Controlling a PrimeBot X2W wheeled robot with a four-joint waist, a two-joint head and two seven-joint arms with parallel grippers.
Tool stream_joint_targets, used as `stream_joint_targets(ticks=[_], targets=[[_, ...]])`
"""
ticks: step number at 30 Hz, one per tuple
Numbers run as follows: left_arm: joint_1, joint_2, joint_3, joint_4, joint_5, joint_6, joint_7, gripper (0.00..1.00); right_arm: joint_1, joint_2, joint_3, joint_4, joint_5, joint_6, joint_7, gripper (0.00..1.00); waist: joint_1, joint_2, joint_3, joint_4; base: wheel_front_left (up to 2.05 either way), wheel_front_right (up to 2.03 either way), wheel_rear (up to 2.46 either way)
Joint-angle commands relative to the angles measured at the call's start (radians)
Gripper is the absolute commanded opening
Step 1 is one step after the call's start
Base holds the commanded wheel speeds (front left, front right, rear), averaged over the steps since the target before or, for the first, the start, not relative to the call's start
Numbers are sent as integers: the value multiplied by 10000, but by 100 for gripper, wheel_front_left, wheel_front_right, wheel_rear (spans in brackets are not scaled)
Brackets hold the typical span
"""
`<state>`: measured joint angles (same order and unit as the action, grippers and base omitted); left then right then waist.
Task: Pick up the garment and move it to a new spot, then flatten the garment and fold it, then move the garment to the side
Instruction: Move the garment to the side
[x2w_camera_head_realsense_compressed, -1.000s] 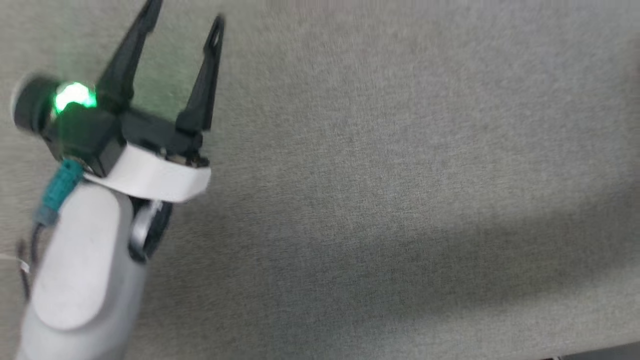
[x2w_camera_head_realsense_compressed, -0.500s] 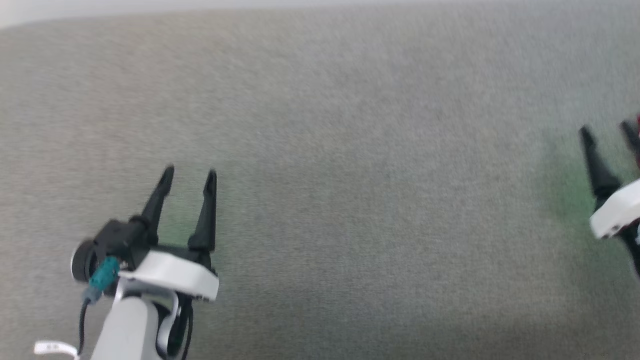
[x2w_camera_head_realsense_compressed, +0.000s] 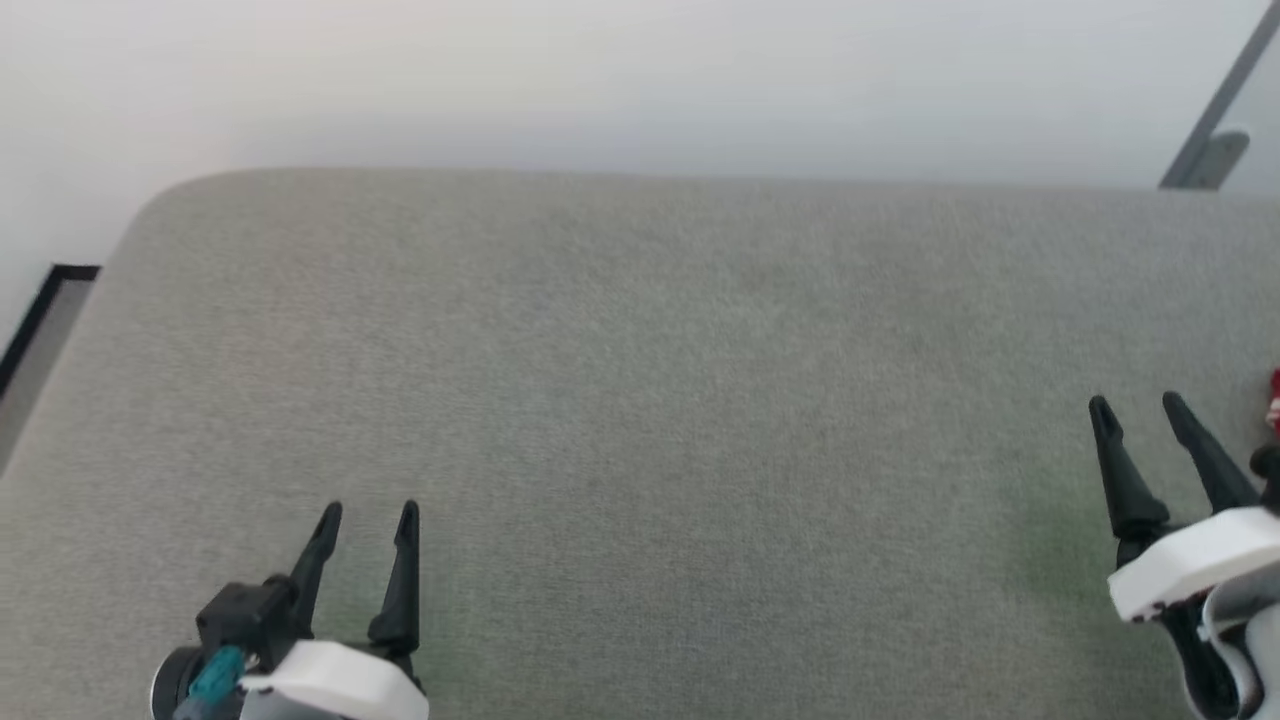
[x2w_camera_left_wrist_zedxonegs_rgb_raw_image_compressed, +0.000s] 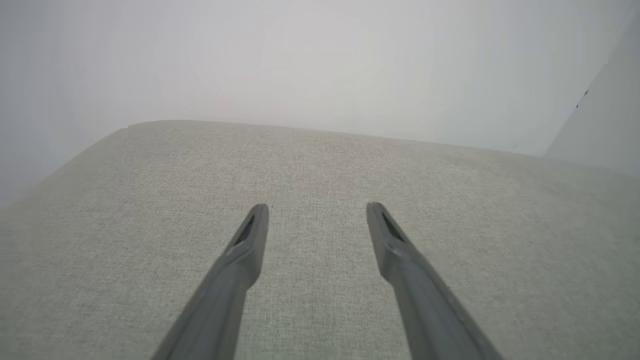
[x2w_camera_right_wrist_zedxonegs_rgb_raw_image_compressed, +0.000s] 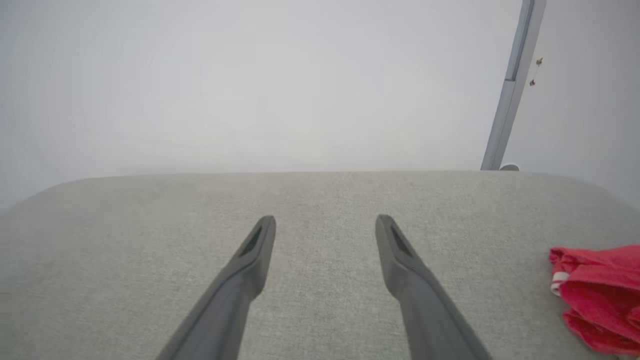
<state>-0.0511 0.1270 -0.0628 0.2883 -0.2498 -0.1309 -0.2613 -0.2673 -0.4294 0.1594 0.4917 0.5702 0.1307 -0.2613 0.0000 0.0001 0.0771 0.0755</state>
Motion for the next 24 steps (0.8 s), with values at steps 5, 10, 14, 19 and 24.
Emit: stream_joint_targets(ticks=[5,10,14,19,24], targets=[[777,-62,253,-356,-129,11,-53,100,1147,623,-573,-940,-368,-2,-40,100,0,-1,-839,372,0,0,0],[1127,-49,255,-716,-47,11,-53,100,1680,942,-862,-1440,-601,-2,-41,100,0,-1,-929,407,0,0,0],[1418,-18,295,-1188,-27,11,-53,100,2125,1111,-1101,-1920,-760,-2,-17,100,0,-1,-985,414,0,0,0],[1852,-6,490,-1889,48,11,-53,100,2721,1307,-1537,-2779,-935,-2,310,100,0,-1,-940,332,0,0,0],[2172,-52,596,-2332,159,11,-53,100,3104,1589,-1954,-3493,-1092,-2,590,100,0,-1,-865,274,0,0,0]])
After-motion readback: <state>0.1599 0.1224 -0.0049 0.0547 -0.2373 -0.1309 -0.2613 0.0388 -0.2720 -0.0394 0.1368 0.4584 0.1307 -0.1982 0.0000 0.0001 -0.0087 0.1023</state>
